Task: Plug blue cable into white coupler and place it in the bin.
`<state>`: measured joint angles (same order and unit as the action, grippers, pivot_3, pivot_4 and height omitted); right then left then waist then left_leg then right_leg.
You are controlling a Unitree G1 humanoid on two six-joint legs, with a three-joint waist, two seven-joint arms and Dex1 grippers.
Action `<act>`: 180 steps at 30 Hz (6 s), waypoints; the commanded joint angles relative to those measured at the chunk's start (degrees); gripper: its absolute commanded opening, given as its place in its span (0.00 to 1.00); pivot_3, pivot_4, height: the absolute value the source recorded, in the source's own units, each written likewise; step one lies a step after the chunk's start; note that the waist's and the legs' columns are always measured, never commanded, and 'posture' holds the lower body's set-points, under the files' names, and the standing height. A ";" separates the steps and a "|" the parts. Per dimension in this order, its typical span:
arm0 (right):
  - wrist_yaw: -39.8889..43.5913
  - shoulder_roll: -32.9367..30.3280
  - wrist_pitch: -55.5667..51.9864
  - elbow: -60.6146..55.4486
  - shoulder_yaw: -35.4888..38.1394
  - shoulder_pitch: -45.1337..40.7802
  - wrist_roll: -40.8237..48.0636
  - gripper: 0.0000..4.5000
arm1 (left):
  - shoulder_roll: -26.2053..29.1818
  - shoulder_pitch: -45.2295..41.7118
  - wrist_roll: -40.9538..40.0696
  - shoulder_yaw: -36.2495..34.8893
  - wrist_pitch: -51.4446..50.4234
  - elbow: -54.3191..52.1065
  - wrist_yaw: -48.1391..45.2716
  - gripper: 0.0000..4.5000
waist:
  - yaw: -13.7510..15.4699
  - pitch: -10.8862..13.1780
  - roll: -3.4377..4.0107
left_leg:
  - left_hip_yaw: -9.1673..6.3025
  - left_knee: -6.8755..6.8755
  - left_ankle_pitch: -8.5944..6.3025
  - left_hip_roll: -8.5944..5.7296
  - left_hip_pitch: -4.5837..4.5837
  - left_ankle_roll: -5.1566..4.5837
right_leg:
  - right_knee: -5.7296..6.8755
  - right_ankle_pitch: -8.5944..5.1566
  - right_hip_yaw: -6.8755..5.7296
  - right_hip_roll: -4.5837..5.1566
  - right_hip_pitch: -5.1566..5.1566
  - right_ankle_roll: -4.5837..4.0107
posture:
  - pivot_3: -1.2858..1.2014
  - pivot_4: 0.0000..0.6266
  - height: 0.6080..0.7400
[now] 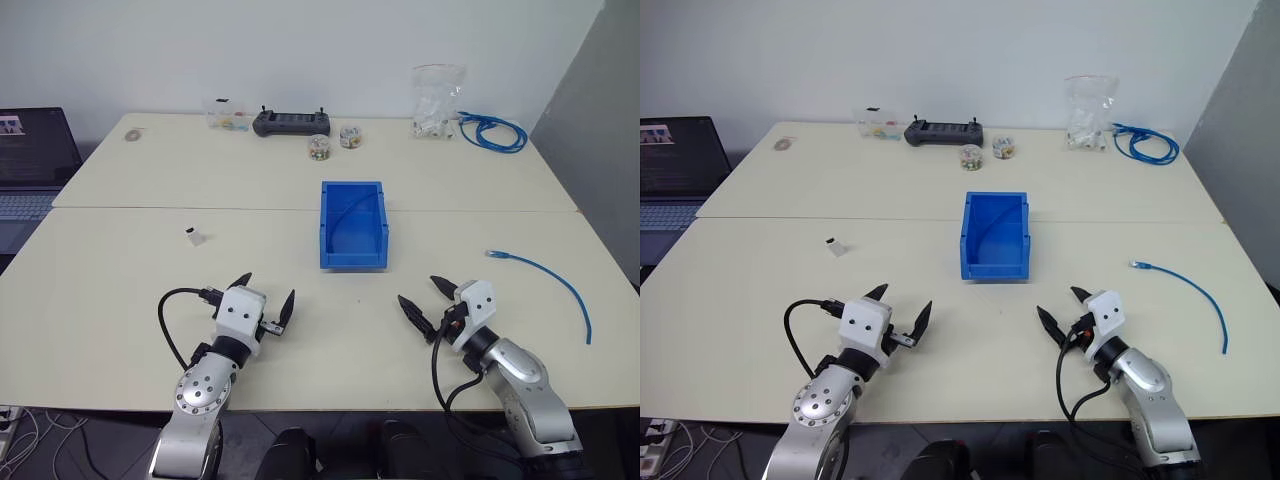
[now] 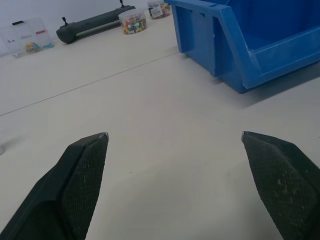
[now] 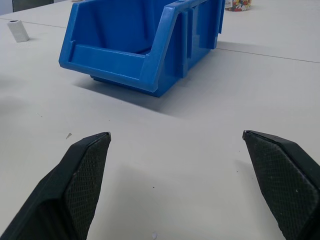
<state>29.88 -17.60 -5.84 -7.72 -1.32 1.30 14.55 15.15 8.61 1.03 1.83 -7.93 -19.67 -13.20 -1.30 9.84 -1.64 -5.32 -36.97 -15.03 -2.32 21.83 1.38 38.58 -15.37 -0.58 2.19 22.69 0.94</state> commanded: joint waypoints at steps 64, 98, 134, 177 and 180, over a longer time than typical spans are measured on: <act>17.55 -37.75 -19.59 54.17 15.63 -26.18 -2.52 0.39 | 5.64 -34.90 -17.76 19.37 -20.03 4.25 -39.09 1.00 | 0.91 0.23 0.58 | 0.71 -0.06 0.04 0.04 -0.15 -0.06 | -0.54 0.20 0.12 -0.11 -0.49 -0.17 | 0.52 0.24 1.00; 14.96 -19.67 -40.87 -8.65 -3.51 -18.43 8.57 0.00 | 28.29 -8.21 -16.30 -3.88 -12.57 2.00 -38.21 1.00 | 0.23 0.42 0.75 | 0.24 0.00 0.02 0.16 -0.07 -0.07 | -0.58 0.07 0.03 -0.05 -0.34 0.12 | 0.52 0.24 1.00; 24.40 -21.19 -43.49 -24.64 -2.68 -16.51 20.27 0.79 | 26.00 -12.99 -9.72 2.54 -5.26 10.32 -37.99 1.00 | 1.15 0.49 0.77 | 0.17 0.01 0.01 0.09 0.05 -0.09 | -0.62 0.17 -0.07 0.01 -0.27 -0.04 | 0.52 0.24 1.00; 23.63 -24.65 -40.15 -28.31 -2.68 -14.07 24.72 0.80 | 26.21 -28.98 -14.35 10.68 -30.38 10.19 -47.99 0.05 | 0.83 0.18 0.97 | 0.10 0.01 0.00 0.09 -0.07 -0.10 | -0.62 0.07 -0.11 -0.04 -0.38 0.15 | 0.52 0.24 1.00; 21.95 -23.71 -44.38 -30.08 -0.02 -14.03 31.42 0.80 | 24.11 -32.41 -17.94 9.82 -34.94 8.85 -47.81 0.05 | 0.93 0.29 0.81 | 0.08 -0.01 0.00 0.07 -0.01 -0.10 | -0.62 0.07 -0.12 -0.03 -0.38 0.15 | 0.52 0.24 1.00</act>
<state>53.07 -41.90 -48.08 -34.57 -4.33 -12.34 40.82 40.25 -21.36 -13.86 13.12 -39.89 -8.14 -60.72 -0.37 10.13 -0.83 -5.26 -36.99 -15.03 -2.25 21.83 1.27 37.96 -15.31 -0.71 2.16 22.32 1.09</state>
